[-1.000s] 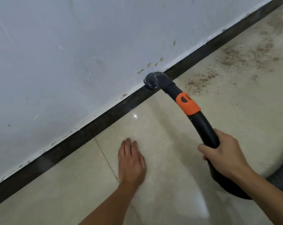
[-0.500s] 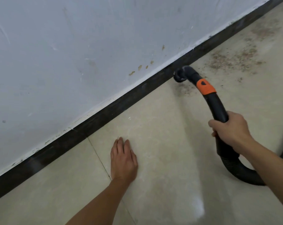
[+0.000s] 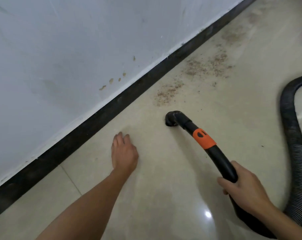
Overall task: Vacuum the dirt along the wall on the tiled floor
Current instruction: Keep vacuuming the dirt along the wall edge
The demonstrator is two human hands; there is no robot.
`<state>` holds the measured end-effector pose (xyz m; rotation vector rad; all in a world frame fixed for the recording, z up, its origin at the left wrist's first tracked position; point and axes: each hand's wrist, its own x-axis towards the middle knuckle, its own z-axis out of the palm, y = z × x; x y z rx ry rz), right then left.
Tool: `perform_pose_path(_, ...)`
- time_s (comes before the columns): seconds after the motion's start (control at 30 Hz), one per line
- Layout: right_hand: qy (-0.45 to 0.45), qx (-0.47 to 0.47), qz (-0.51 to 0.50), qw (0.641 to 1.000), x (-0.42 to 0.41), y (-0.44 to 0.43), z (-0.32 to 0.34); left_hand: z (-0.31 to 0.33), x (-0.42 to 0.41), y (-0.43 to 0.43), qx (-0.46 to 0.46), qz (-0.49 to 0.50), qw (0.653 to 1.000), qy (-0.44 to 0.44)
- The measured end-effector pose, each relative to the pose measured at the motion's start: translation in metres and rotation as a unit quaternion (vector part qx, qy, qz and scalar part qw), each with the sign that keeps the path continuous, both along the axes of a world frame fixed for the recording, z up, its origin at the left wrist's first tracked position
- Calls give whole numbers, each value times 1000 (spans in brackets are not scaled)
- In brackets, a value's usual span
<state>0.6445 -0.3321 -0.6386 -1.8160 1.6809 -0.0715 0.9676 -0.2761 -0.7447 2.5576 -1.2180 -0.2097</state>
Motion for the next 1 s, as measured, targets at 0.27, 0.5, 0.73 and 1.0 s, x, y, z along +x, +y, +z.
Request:
perform_pose_path(0.27, -116, 41, -80, 989, 24, -50, -3, -24, -25, -29, 2, 46, 999, -11)
perform_pose_path(0.5, -102, 88, -26, 991, 79, -43, -4, -24, -23, -29, 37, 46, 998, -14)
perform_pose_path(0.73, -95, 49, -70, 992, 96, -79, -1, -22, -23, -31, 43, 48, 998, -23)
perform_pose_path(1.0, -154, 66, -103, 981, 130, -116, -1, -19, -21, -34, 40, 49, 998, -15)
